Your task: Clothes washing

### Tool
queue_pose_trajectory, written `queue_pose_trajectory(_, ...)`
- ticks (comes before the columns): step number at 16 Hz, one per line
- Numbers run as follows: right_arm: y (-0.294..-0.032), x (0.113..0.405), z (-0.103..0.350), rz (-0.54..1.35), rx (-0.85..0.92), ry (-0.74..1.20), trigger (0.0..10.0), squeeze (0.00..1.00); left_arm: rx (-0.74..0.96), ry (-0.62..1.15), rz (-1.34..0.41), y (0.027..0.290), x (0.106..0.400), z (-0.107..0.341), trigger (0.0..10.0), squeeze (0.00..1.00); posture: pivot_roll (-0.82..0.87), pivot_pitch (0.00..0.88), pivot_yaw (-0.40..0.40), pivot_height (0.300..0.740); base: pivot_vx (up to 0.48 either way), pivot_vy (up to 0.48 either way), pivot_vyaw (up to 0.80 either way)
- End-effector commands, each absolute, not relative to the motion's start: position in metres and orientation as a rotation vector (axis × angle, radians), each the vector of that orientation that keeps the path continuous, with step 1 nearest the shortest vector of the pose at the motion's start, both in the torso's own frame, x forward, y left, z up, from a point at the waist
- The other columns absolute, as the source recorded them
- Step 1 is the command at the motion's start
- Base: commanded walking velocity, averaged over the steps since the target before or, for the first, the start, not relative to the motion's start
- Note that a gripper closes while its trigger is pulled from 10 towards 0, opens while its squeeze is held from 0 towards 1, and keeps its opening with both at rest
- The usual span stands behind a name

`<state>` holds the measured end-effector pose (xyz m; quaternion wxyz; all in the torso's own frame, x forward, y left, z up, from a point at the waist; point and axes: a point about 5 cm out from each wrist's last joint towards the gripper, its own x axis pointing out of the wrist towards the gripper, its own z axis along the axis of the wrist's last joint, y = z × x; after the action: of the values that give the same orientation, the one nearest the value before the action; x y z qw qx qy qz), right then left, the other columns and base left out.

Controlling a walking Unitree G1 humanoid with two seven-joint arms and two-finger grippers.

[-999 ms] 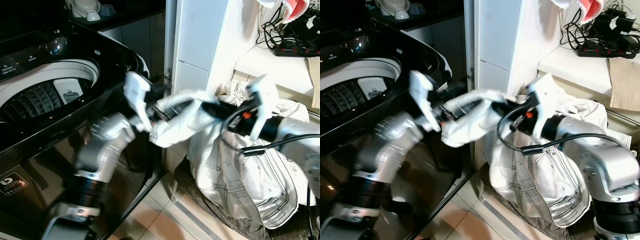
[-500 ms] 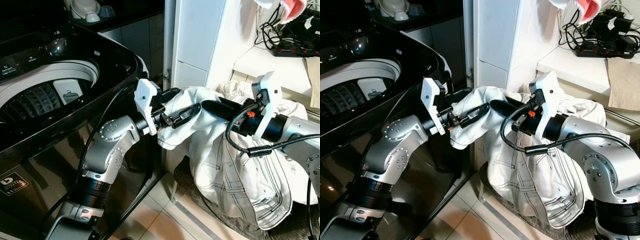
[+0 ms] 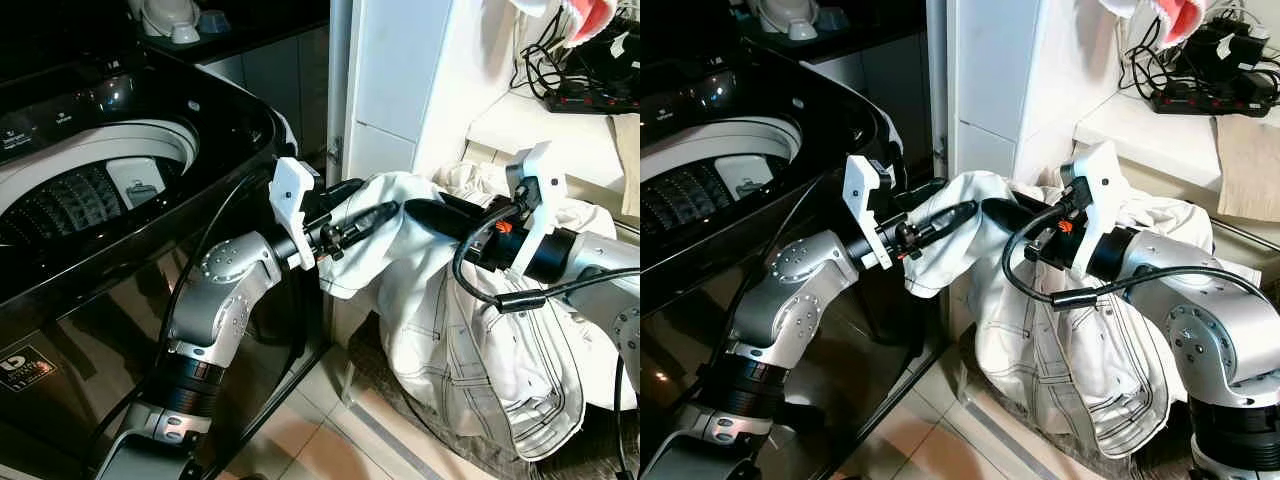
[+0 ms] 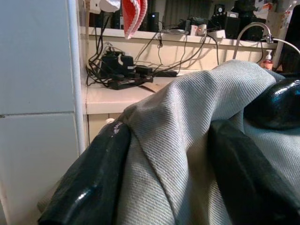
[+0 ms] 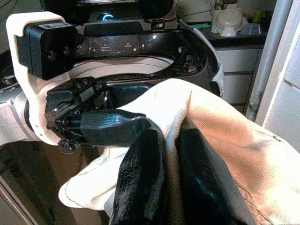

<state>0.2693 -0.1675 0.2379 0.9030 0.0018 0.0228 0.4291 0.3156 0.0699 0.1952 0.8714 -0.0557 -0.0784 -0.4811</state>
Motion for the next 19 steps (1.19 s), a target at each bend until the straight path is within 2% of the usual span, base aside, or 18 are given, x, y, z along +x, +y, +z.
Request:
queue_pose_trajectory(1, -0.164, 0.266, 0.249, 0.916, -0.004, -0.013, 0.0, 0.00, -0.100, -0.145, -0.974, 0.074, 0.320, 0.193, 0.0, 0.00, -0.07, 0.000, 0.030, 0.740, 0.000, 0.000, 0.00)
queue_pose_trajectory(16, -0.164, 0.269, 0.248, 0.885, -0.029, -0.019, 0.1, 0.00, -0.086, -0.140, -0.942, 0.081, 0.325, 0.192, 0.0, 0.00, -0.07, 0.000, 0.033, 0.740, 0.000, 0.000, 0.00)
queue_pose_trajectory(17, -0.165, 0.270, 0.248, 0.874, -0.038, -0.025, 2.9, 0.00, -0.084, -0.141, -0.935, 0.082, 0.325, 0.192, 0.0, 0.00, -0.07, 0.000, 0.033, 0.740, 0.000, 0.000, 0.00)
queue_pose_trajectory(18, -0.165, 0.271, 0.248, 0.859, -0.040, -0.026, 10.0, 0.32, -0.081, -0.150, -0.919, 0.084, 0.326, 0.193, 0.0, 0.00, -0.07, 0.000, 0.035, 0.740, 0.000, 0.000, 0.00)
queue_pose_trajectory(19, -0.165, 0.271, 0.248, 0.871, -0.010, -0.021, 10.0, 1.00, -0.090, -0.166, -0.900, 0.086, 0.328, 0.196, 0.0, 0.00, -0.07, 0.000, 0.036, 0.740, 0.000, 0.000, 0.00)
